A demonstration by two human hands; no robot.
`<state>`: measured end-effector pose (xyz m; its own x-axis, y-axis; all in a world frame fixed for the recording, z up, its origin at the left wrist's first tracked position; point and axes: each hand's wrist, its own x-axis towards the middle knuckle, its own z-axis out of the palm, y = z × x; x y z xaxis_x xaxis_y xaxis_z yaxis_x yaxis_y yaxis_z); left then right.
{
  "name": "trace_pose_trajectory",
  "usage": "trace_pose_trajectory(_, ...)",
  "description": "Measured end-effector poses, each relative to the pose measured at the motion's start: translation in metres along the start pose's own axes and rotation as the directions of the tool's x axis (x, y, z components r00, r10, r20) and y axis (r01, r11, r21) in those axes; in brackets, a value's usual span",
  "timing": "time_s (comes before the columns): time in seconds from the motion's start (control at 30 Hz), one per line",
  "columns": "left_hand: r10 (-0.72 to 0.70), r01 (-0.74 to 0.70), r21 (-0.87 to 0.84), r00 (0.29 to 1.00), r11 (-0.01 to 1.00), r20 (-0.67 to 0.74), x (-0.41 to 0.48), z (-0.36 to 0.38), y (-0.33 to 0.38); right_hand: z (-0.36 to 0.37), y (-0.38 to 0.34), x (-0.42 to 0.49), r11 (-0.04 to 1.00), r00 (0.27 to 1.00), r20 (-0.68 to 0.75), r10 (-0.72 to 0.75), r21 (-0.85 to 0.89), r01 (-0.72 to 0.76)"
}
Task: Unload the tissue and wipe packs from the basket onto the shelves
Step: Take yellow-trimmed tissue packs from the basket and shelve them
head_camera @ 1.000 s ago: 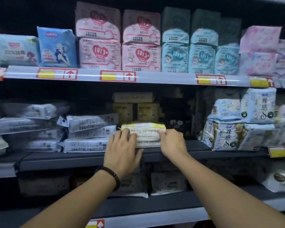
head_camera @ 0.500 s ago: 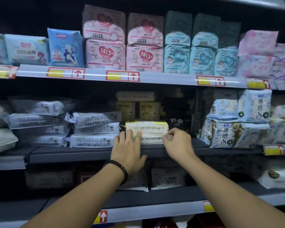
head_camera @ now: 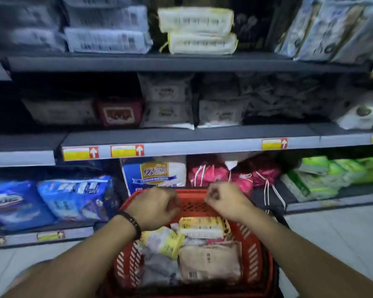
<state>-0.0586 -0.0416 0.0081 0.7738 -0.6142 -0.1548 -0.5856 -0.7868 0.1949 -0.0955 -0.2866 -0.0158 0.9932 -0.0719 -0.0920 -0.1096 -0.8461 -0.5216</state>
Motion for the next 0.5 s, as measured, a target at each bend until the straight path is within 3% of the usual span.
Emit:
trace_pose_trajectory(0.07,-0.052,0.027,0.103,0.967,0.994,0.248,0.007,0.025,-0.010,0.031,0.028,-0.007,0.984,0.973,0.195,0.125,-0.154,-0.095)
trace_pose_trajectory(0.13,-0.059,0.005,0.134,0.914,0.991,0.401,0.013,0.037,-0.014,0.052,0.042,-0.009,0.948,0.921,0.318,0.225,-0.288,-0.132)
trace_pose_trajectory(0.23,-0.062,0.014,0.109,0.891,0.994,0.450,0.025,0.060,-0.016,0.077,0.046,-0.006,0.913,0.876,0.373,0.306,-0.375,-0.160)
trace_pose_trajectory(0.4,-0.123,0.026,0.167,0.788,0.986,0.603,0.044,0.104,-0.021,0.122,0.055,0.011,0.845,0.868,0.358,0.345,-0.520,-0.122)
trace_pose_trajectory(0.5,-0.164,0.129,0.100,0.785,0.987,0.598,0.056,0.114,-0.030,0.139,0.052,0.019,0.814,0.876,0.337,0.345,-0.573,-0.100)
